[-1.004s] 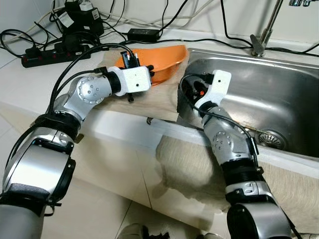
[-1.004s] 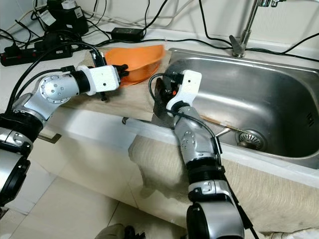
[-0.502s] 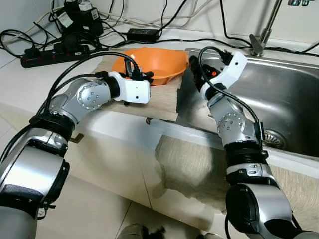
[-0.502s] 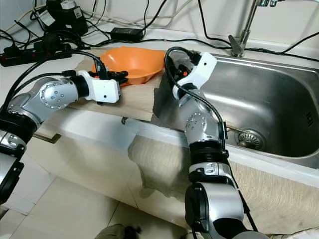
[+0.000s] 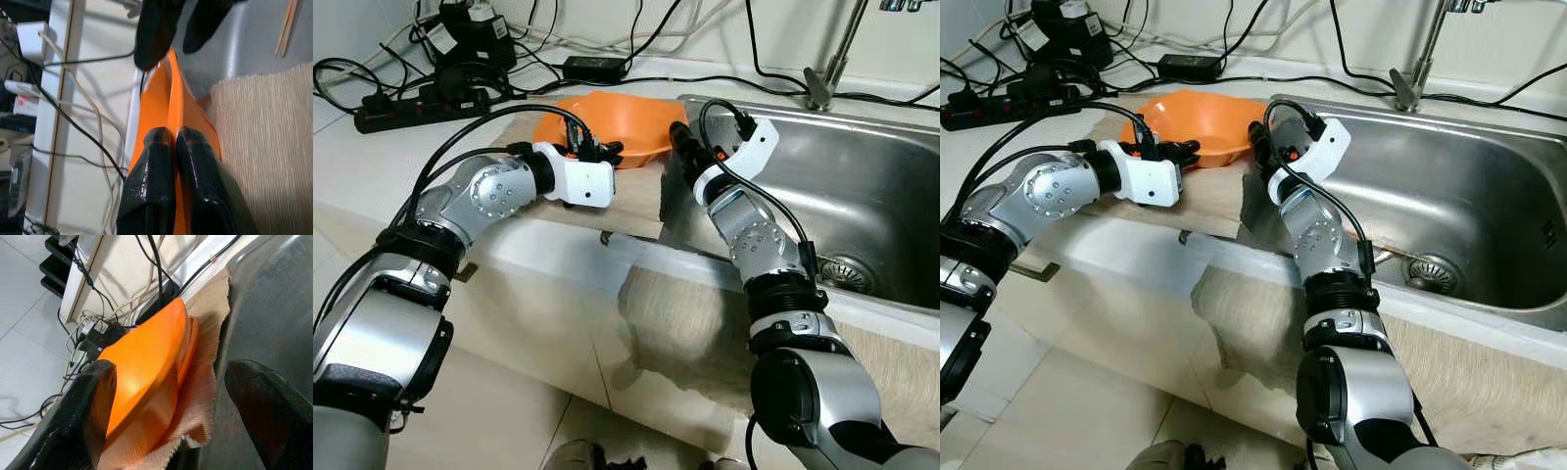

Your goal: Kitchen organization

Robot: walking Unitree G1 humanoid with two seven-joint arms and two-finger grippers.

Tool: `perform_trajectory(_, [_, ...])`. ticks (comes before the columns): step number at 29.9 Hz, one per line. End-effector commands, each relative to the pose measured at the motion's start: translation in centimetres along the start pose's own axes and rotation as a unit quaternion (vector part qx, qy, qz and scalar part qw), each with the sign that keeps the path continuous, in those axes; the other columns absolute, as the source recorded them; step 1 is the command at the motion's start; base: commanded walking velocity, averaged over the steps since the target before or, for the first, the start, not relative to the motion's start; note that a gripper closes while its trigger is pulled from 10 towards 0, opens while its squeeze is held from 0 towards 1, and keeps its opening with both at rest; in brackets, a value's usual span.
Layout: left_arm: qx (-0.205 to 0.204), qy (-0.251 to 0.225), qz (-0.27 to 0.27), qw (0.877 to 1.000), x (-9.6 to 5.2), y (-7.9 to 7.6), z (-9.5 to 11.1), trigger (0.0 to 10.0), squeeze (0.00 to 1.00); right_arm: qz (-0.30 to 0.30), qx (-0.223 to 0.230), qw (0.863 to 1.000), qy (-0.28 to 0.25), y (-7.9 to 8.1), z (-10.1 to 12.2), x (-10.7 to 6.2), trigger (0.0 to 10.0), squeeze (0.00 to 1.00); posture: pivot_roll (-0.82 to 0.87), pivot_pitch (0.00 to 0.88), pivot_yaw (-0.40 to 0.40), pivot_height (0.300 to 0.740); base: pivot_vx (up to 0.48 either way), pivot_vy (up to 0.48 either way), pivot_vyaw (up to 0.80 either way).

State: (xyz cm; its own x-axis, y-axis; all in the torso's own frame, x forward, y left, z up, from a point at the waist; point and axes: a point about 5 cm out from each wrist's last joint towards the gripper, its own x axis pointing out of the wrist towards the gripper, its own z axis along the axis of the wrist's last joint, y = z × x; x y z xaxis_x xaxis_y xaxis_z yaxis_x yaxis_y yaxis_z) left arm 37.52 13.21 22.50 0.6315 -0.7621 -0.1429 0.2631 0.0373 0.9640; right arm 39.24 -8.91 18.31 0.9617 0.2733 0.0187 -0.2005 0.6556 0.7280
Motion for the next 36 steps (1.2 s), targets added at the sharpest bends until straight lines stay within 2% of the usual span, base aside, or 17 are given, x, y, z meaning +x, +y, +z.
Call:
perform_trajectory(1, [0.027, -0.052, 0.031, 0.998, 0.6, 1.6, 1.8, 0.0, 0.00, 0.016, 0.003, 1.000, 0.018, 1.1, -0.8, 0.4, 10.0, 0.00, 0.05, 0.000, 0.079, 0.740, 0.000, 0.000, 0.00])
perform_trajectory(4, [0.025, -0.062, 0.031, 0.997, 0.7, 1.5, 2.2, 0.0, 0.00, 0.016, 0.003, 1.000, 0.020, 1.2, -0.8, 0.7, 10.0, 0.00, 0.05, 0.000, 0.076, 0.740, 0.000, 0.000, 0.00])
perform_trajectory(5, [0.024, -0.069, 0.033, 0.997, 0.8, 1.5, 2.4, 0.0, 0.00, 0.014, 0.003, 1.000, 0.020, 1.2, -0.9, 0.8, 4.4, 0.00, 0.05, 0.000, 0.076, 0.740, 0.000, 0.000, 0.00])
perform_trajectory(6, [0.024, -0.073, 0.034, 0.996, 0.8, 1.5, 2.6, 0.0, 0.00, 0.013, 0.004, 1.000, 0.021, 1.2, -1.0, 0.8, 4.4, 0.00, 0.05, 0.001, 0.074, 0.740, 0.000, 0.000, 0.00])
perform_trajectory(7, [0.027, -0.077, 0.036, 0.996, 0.9, 1.5, 2.7, 0.0, 0.00, 0.011, 0.006, 1.000, 0.022, 1.3, -1.1, 0.9, 0.0, 0.00, 0.05, 0.001, 0.073, 0.740, 0.000, 0.000, 0.00])
perform_trajectory(23, [0.035, -0.084, 0.043, 0.995, 0.9, 1.8, 3.1, 0.0, 0.00, -0.012, 0.017, 0.999, 0.036, 0.6, -2.1, 0.9, 0.0, 0.00, 0.05, 0.006, 0.069, 0.740, 0.000, 0.000, 0.00])
perform_trajectory(36, [0.043, -0.081, 0.047, 0.995, 0.8, 1.9, 3.1, 0.0, 0.00, -0.023, -0.009, 1.000, 0.004, 0.6, -0.8, 1.0, 0.0, 0.00, 0.05, 0.006, 0.069, 0.740, 0.000, 0.000, 0.00])
